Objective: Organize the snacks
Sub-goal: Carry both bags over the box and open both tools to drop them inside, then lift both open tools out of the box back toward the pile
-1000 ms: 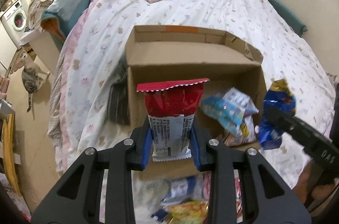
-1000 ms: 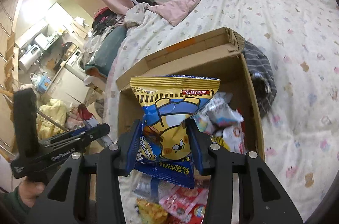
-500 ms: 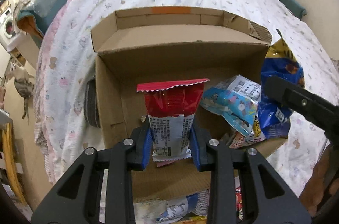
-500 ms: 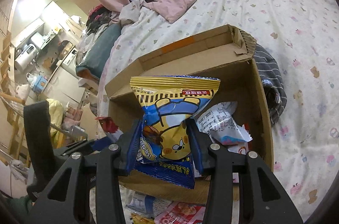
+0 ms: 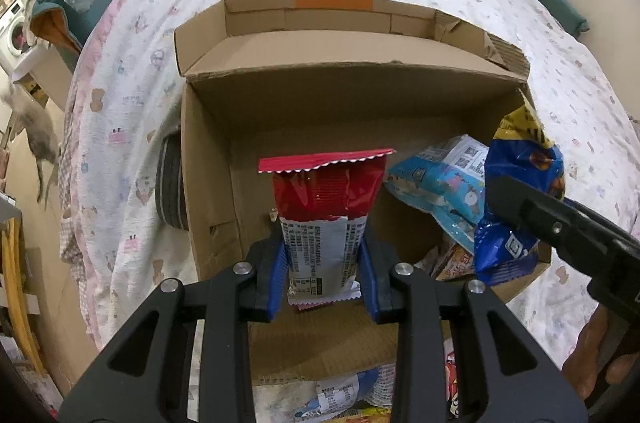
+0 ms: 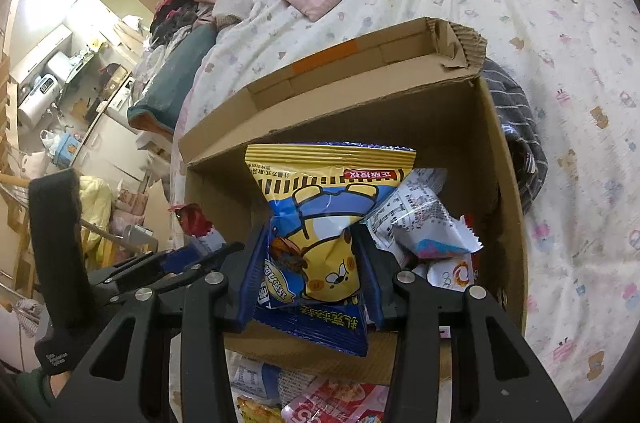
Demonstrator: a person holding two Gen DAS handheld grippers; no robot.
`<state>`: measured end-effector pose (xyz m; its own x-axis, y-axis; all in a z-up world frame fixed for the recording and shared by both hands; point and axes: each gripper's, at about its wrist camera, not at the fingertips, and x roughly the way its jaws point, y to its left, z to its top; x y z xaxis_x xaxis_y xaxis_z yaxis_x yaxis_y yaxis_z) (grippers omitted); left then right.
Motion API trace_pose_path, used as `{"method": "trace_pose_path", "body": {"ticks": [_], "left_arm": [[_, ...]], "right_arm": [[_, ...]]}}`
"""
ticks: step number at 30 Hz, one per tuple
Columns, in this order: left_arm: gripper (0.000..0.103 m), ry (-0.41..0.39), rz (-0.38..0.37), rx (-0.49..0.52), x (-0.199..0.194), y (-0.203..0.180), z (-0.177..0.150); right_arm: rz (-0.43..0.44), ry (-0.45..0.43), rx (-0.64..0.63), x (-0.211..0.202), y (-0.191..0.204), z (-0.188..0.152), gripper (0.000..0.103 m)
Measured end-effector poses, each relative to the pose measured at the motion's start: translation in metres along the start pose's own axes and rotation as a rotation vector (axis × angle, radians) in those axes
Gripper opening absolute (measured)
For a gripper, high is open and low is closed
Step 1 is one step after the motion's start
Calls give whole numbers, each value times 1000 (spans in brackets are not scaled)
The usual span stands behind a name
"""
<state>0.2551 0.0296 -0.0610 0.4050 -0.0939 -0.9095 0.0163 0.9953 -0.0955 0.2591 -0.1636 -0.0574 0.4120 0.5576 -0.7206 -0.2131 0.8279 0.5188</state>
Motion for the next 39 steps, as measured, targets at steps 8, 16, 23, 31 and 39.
{"method": "trace_pose_path", "body": {"ticks": [8, 16, 23, 31, 39], "left_arm": [[28, -30, 6, 10, -8, -2, 2], [28, -52, 42, 65, -13, -10, 2], [39, -55, 49, 66, -16, -11, 3], [63, -80, 55, 58, -23, -7, 6], [66, -81, 51, 47, -24, -3, 7]], "right_arm": [[-3, 1, -9, 1, 3, -1, 45], [-17, -1, -11, 1, 2, 0, 45], [-33, -3, 2, 1, 0, 0, 46], [-21, -12, 17, 0, -2, 1, 48], [1, -39, 58, -7, -8, 4, 72]]}}
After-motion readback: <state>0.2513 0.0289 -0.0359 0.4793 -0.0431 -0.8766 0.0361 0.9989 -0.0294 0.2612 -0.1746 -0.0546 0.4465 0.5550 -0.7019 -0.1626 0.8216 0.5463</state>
